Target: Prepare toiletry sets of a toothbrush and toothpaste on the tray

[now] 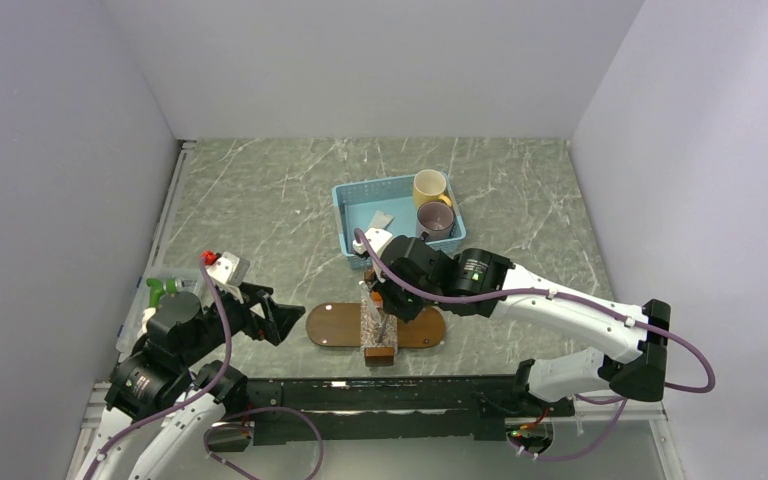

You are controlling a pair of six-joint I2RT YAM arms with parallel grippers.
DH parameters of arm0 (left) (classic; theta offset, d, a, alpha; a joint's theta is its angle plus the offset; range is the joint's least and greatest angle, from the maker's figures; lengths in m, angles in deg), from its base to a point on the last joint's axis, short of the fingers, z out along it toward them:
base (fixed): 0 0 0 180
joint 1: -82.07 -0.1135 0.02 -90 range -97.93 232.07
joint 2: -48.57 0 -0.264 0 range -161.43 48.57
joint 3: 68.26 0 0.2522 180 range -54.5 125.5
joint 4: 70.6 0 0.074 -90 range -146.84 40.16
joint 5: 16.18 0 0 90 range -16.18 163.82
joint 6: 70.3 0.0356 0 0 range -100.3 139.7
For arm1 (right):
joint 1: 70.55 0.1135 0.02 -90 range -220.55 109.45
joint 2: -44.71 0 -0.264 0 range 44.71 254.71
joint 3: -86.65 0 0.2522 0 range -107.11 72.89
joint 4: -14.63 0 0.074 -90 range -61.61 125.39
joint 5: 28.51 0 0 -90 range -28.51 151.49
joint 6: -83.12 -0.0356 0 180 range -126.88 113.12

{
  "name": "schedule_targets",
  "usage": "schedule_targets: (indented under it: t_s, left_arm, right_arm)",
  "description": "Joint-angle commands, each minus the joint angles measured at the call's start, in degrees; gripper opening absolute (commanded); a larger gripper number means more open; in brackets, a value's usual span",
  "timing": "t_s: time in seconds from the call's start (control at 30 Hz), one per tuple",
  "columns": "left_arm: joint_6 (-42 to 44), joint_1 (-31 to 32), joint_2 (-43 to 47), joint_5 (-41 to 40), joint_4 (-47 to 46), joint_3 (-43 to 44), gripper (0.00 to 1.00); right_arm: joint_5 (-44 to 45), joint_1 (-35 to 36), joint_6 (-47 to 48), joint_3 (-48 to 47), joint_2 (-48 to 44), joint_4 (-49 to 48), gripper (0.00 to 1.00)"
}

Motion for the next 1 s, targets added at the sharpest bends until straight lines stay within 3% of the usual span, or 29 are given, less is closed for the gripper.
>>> schedule_targets:
  t_s: [0.0, 0.47, 0.97]
  left_arm:
    - [-0.5, 0.0, 0.4, -0.3, -1.9, -0.1, 0.99]
    - [-0.5, 0.0, 0.3, -0.4, -1.9, -0.1, 0.99]
    - [-0.5, 0.0, 0.1, -0.4, -2.0, -0.1, 0.99]
  right_arm:
    - [0.1, 0.3, -0.4, -1.5, -1.0, -0.3, 0.0]
    - [1.6, 0.4, -1.0, -0.8, 1.2, -2.2, 0.0]
    - [5.1, 0.2, -1.8, -1.2, 0.8, -3.1, 0.28]
